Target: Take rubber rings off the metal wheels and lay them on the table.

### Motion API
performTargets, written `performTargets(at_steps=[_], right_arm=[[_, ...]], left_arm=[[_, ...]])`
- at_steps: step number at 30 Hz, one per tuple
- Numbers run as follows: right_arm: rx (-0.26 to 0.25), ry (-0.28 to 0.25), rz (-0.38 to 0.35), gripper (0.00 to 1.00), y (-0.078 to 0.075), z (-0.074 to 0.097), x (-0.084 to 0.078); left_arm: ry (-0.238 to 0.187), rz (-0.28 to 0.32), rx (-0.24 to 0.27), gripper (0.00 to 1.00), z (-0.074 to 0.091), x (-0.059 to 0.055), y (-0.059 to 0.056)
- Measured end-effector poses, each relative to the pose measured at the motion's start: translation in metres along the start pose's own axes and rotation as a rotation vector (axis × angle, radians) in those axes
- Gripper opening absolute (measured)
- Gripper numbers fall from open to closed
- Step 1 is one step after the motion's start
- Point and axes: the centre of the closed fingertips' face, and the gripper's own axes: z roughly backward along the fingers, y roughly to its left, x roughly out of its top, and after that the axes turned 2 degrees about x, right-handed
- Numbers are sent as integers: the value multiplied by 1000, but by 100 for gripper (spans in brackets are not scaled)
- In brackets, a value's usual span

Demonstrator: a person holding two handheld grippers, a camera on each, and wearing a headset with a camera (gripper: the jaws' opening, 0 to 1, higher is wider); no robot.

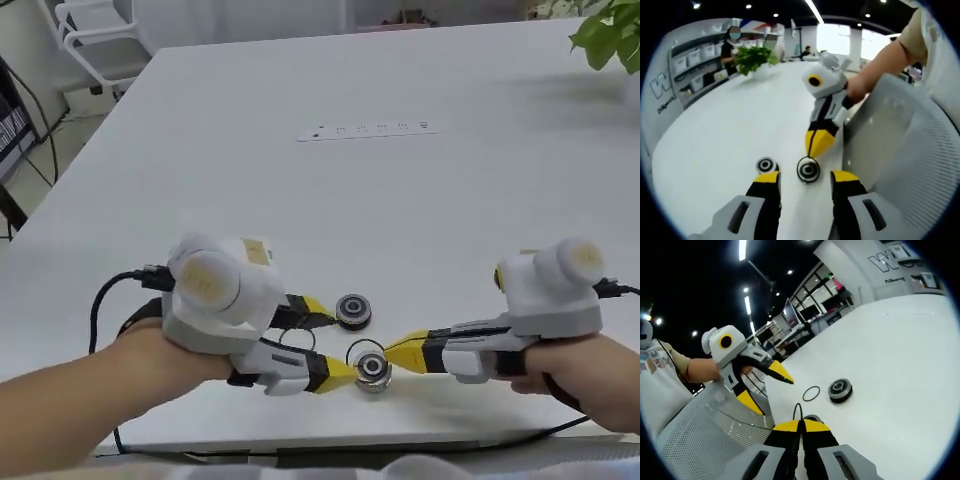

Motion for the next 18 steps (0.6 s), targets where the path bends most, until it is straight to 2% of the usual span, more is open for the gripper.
performTargets(at_steps=[10,18], right_arm=[[10,-2,18,0,0,-2,13],[18,0,39,0,1,-8,29]], left_arm=[[-52,13,48,49,27,10,8],[-66,38,94,52,47,3,16]])
